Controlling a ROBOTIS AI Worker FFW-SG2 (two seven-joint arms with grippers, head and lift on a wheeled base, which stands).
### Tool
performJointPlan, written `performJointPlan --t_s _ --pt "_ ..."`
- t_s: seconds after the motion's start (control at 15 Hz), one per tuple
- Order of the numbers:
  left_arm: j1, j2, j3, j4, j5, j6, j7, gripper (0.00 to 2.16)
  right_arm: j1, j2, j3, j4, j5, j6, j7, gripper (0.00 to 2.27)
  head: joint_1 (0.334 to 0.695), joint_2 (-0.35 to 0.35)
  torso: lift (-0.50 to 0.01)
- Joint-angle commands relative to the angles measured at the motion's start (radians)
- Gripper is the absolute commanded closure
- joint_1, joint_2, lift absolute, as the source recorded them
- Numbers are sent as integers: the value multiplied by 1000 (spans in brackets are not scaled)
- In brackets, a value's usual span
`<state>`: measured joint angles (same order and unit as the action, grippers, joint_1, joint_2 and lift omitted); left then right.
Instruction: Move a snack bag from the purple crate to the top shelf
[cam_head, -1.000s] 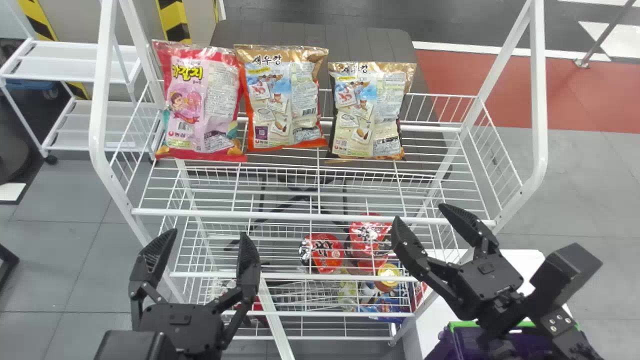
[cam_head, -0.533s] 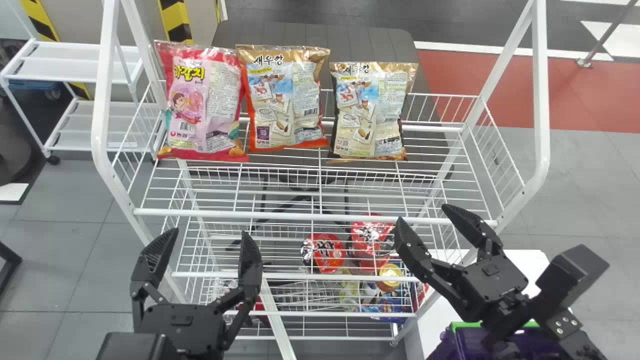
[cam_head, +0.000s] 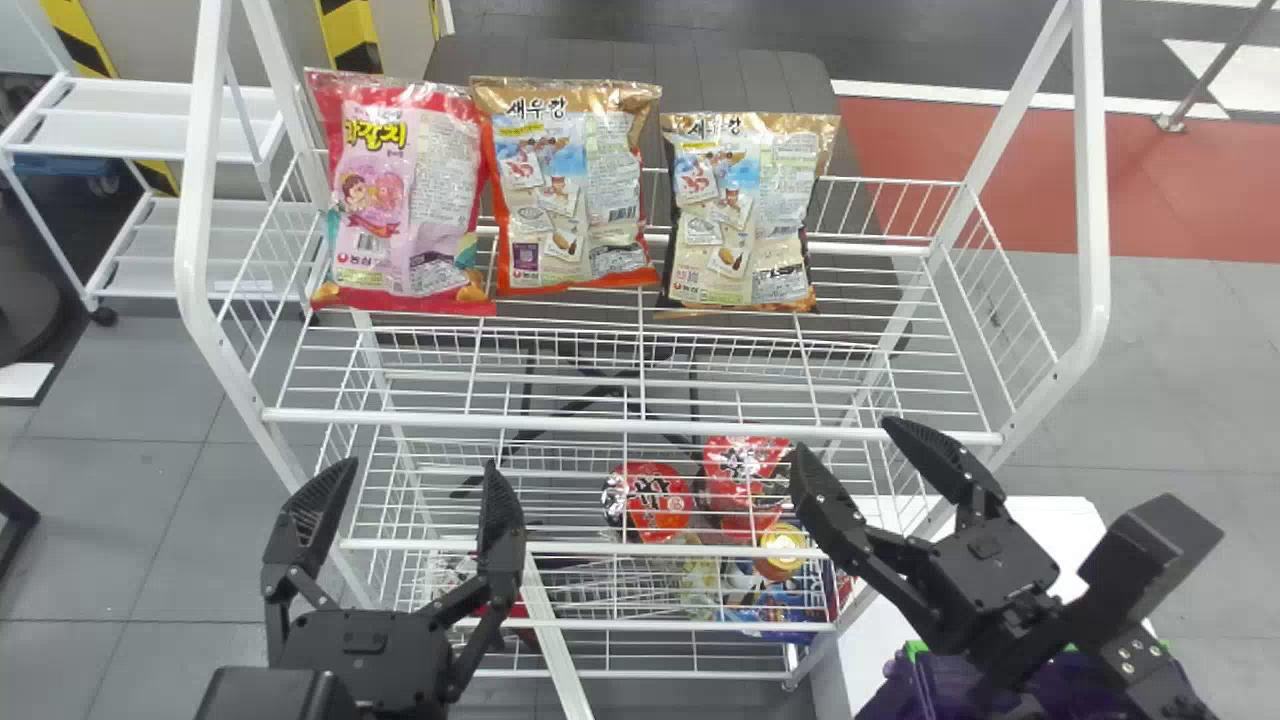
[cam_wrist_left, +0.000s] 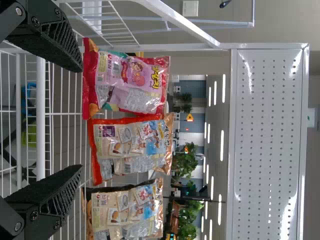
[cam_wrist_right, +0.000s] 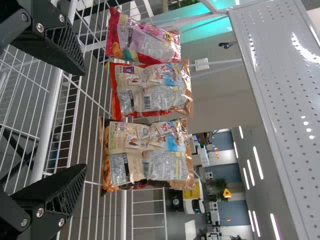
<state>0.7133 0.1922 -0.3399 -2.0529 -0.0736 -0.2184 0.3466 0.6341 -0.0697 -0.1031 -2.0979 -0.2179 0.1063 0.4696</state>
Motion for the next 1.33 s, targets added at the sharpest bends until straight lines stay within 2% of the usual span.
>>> performJointPlan --t_s 0.0,1.27 --pt "0 -2 1 4 0 0 0 144 6 1 -10 -11 -3 43 4 178 695 -87 -28" --pt "-5 -5 -11 10 -5 0 0 144 18 5 -66 -5 -18 46 46 181 695 -133 -103"
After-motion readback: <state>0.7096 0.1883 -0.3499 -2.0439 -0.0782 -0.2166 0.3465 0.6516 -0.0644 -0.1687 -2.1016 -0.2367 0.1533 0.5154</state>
